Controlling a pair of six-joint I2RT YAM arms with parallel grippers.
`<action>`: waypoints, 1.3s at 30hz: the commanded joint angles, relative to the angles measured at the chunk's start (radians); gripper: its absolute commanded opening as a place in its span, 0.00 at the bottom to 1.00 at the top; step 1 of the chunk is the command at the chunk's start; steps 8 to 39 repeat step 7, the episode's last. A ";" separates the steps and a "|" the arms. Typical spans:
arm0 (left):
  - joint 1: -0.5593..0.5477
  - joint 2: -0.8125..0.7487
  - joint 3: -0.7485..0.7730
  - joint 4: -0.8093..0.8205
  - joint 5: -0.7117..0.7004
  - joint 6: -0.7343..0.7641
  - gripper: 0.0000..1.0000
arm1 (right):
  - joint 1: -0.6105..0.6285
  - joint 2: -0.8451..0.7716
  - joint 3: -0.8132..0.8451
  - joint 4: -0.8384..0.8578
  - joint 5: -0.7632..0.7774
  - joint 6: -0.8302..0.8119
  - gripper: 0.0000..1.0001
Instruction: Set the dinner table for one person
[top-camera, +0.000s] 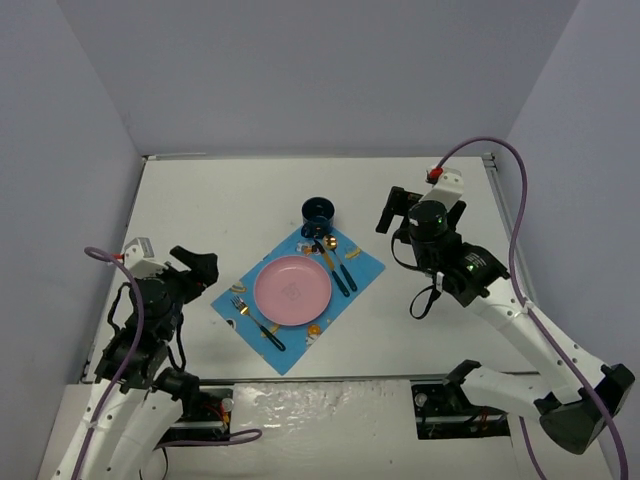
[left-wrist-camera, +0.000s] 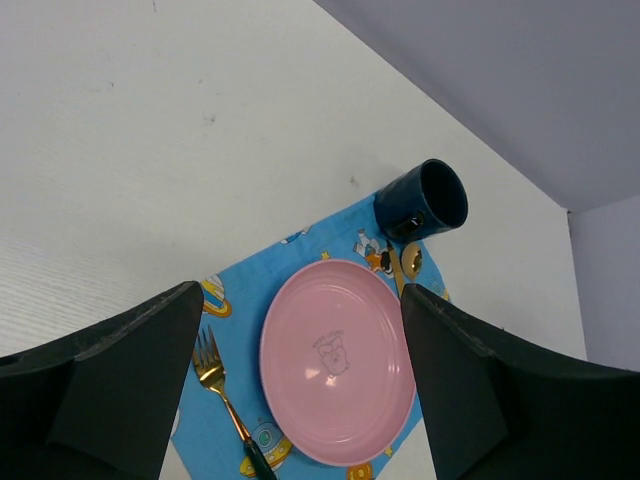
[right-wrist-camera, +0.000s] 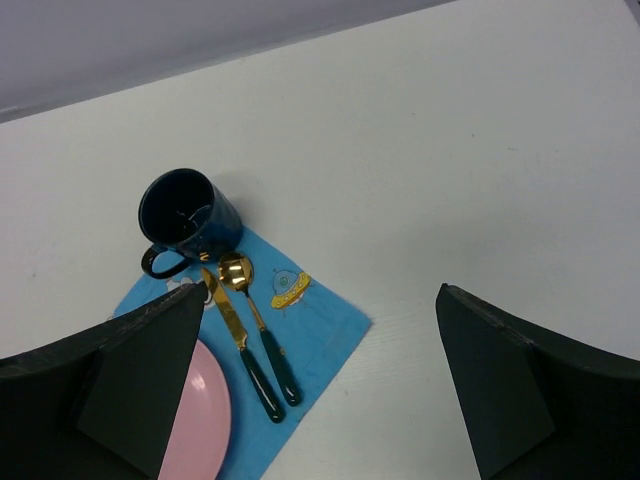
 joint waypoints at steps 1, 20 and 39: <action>0.002 0.078 0.079 0.001 -0.025 0.043 0.78 | 0.004 -0.056 0.026 0.051 0.025 0.027 1.00; 0.002 0.106 0.084 0.025 -0.009 0.065 0.84 | 0.000 -0.046 0.038 0.008 0.084 0.035 0.89; 0.002 0.106 0.084 0.025 -0.009 0.065 0.84 | 0.000 -0.046 0.038 0.008 0.084 0.035 0.89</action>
